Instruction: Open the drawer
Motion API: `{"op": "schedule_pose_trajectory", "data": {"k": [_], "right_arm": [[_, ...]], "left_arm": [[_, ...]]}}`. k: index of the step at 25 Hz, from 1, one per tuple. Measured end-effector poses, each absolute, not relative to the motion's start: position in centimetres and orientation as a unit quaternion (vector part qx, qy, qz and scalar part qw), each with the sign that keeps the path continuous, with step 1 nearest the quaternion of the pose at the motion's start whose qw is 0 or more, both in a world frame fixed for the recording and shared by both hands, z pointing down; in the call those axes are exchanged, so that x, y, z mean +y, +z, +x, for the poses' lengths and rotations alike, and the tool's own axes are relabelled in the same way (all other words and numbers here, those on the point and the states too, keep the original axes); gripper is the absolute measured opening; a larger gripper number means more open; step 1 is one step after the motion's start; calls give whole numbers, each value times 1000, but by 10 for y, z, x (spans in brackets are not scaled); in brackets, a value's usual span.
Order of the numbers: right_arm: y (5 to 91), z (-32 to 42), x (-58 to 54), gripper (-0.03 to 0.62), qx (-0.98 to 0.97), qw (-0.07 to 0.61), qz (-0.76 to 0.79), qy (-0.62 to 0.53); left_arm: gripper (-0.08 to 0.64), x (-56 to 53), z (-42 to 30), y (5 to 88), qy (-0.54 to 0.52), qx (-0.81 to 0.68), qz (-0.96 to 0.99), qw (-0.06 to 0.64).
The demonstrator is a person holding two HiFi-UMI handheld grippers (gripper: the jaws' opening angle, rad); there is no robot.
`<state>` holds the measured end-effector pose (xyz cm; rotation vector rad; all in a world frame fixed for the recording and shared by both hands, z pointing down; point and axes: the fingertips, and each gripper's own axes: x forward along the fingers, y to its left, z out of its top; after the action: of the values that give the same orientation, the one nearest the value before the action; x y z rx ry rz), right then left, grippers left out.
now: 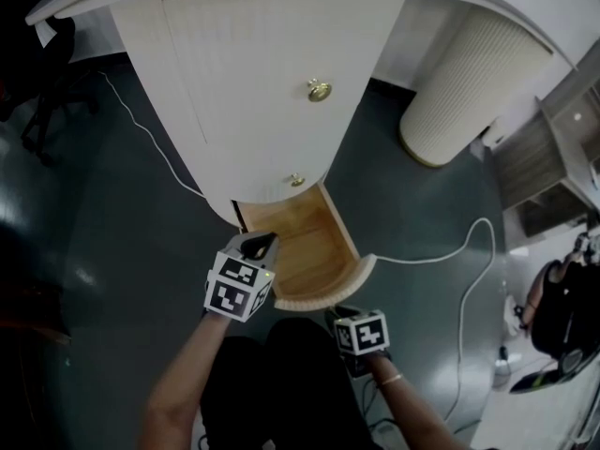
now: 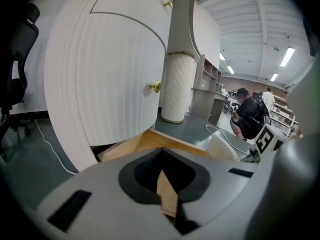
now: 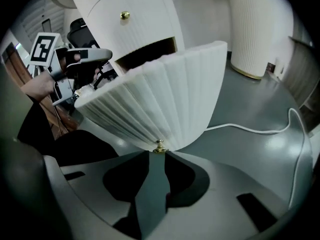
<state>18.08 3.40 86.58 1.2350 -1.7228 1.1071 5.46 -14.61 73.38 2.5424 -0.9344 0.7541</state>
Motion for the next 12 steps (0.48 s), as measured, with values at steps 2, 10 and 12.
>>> {"op": "schedule_pose_trajectory", "data": {"k": [2, 10, 12], "right_arm": [[852, 180, 40, 98, -674, 353, 481, 437], [767, 205, 17, 98, -687, 256, 542, 412], [751, 205, 7, 98, -696, 244, 547, 396]], "left_arm": [[3, -146, 55, 733, 265, -328, 892, 163], [3, -147, 57, 733, 266, -328, 892, 162], [3, -147, 57, 733, 265, -330, 891, 163]]}}
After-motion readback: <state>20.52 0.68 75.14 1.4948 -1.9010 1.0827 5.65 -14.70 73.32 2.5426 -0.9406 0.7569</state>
